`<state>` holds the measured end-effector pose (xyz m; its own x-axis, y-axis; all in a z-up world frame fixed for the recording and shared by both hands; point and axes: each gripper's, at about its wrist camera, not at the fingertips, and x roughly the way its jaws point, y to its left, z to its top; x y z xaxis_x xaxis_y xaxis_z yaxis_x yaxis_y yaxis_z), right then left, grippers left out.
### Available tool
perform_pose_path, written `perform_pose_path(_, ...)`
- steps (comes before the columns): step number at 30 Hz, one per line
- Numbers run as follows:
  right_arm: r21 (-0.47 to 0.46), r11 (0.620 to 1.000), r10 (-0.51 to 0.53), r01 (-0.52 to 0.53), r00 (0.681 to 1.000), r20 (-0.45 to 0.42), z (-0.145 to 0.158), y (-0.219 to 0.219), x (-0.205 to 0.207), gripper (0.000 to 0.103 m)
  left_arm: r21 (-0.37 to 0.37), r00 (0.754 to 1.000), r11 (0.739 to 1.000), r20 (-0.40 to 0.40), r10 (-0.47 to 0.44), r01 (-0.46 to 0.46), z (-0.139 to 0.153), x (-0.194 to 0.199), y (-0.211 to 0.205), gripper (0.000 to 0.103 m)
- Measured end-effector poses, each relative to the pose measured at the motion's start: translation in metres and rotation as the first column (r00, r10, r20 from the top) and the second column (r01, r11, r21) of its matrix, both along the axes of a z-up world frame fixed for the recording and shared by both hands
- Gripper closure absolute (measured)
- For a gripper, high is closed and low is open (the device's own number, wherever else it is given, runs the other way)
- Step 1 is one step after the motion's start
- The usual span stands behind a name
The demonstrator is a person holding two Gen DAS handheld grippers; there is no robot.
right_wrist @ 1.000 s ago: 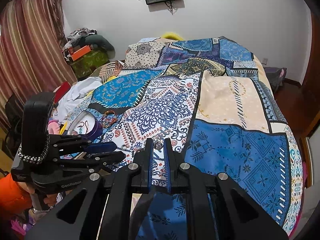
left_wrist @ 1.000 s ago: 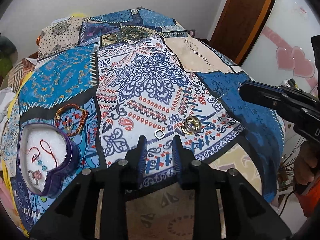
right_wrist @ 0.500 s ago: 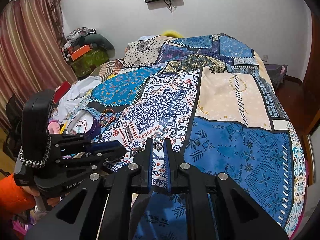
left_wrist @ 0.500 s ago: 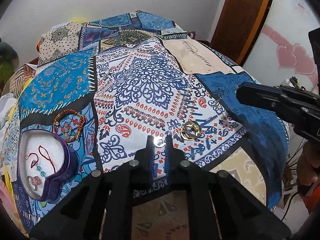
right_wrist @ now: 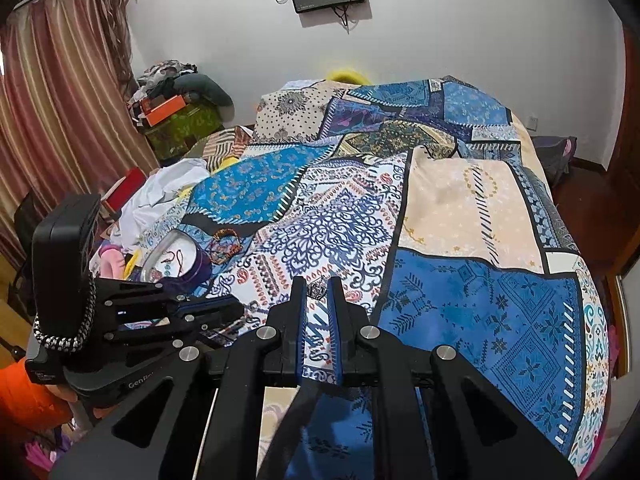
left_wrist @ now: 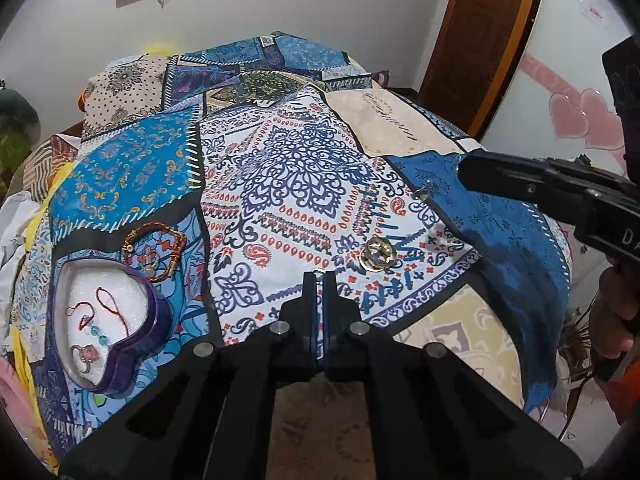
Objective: Organize jewelry
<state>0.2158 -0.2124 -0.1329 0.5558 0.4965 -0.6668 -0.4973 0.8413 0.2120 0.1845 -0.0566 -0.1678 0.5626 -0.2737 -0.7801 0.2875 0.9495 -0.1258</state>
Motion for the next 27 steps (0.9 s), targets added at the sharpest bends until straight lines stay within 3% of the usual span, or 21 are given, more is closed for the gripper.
perform_pose_path(5,0.004,1.000,0.008,-0.008,1.000,-0.001,0.000,0.002,-0.002,0.094,0.000,1.000,1.000,-0.006,0.012,-0.012,0.000,0.000,0.004,0.085)
perform_pose_path(11,0.010,1.000,0.005,-0.005,1.000,-0.014,-0.004,-0.001,-0.001,0.094,0.007,0.999,1.000,-0.040,0.007,-0.006,-0.012,0.009,-0.003,0.079)
perform_pose_path(18,0.012,1.000,0.002,-0.001,1.000,-0.029,-0.008,-0.004,0.002,0.094,-0.004,0.999,1.000,-0.046,0.000,0.000,-0.016,0.016,-0.007,0.079)
perform_pose_path(22,0.013,1.000,0.005,-0.004,0.999,-0.034,-0.009,-0.003,0.003,0.094,-0.002,1.000,1.000,-0.029,-0.002,0.002,-0.017,0.016,-0.006,0.095)
perform_pose_path(27,0.010,1.000,0.011,-0.011,0.999,-0.039,-0.011,0.000,0.003,0.094,-0.015,1.000,1.000,-0.023,-0.002,0.001,-0.015,0.015,-0.005,0.095)
